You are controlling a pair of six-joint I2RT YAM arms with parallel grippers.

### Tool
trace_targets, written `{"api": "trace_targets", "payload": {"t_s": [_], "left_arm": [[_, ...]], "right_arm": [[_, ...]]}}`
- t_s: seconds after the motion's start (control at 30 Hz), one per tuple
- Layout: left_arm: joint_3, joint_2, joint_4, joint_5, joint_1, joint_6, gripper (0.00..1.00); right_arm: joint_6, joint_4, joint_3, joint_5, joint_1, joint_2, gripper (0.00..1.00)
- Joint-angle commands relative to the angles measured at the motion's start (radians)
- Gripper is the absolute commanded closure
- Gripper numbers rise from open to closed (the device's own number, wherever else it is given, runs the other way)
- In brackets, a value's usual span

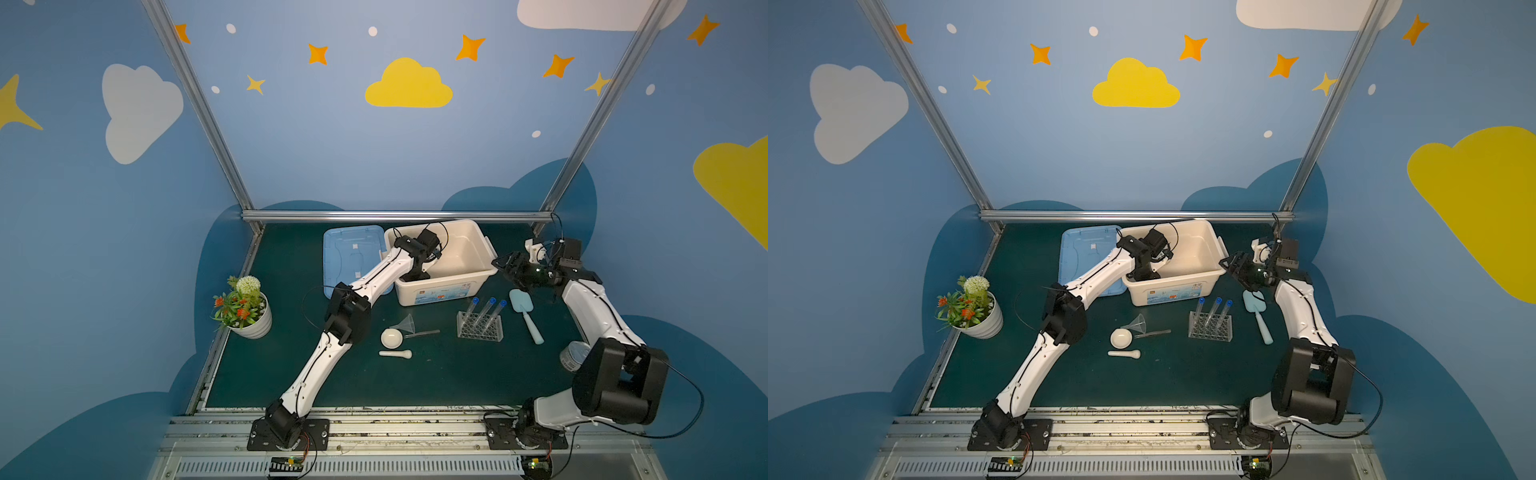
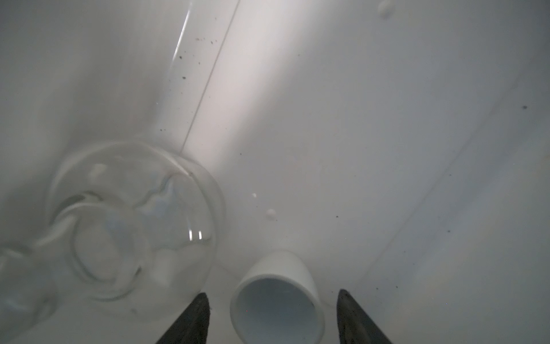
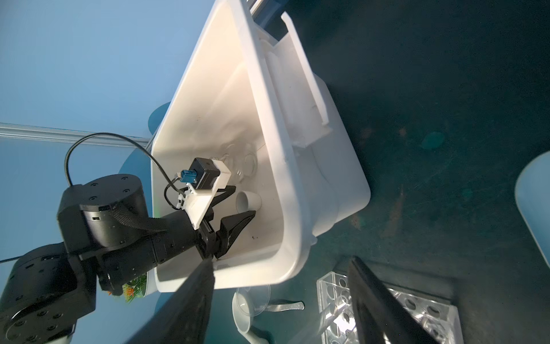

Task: Organize the chemistry lab equipment
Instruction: 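Open the left gripper and lift it up out of the bin, then move the left gripper down over the white mortar bowl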

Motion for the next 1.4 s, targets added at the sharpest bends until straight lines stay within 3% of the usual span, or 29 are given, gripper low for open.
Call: {"api": "trace_targets", "payload": {"t_s": [0.0,0.17,0.23,0.63,1.03,1.37], "left_arm": [[0.016,-0.029,-0.016,-0.026,0.007,-0.022,0.23],[0.016,-0.101,0.004,0.026,0.005,-0.058,0.11],[0.016,-0.142,0.017,0.054,0.005,-0.079,0.01],[-0.058,-0.395,0.065,0.047,-0.021,-0.164,0.00],[-0.812,-0.907,0.323,-0.085,-0.026,-0.313,0.00],[-1.198,-1.106,0.330,-0.074,-0.044,-0.555,0.00]], "right_arm": [[0.006,0.009,-0.002,-0.016,0.001,0.005,0.29],[0.004,0.011,-0.003,-0.027,0.001,-0.007,0.29],[0.002,0.009,-0.006,-0.027,0.001,-0.012,0.29],[-0.002,0.011,-0.016,-0.027,0.001,-0.024,0.29],[-0.017,0.004,-0.018,-0.017,-0.005,-0.055,0.27],[-0.021,0.002,-0.022,-0.004,-0.009,-0.059,0.24]]}}
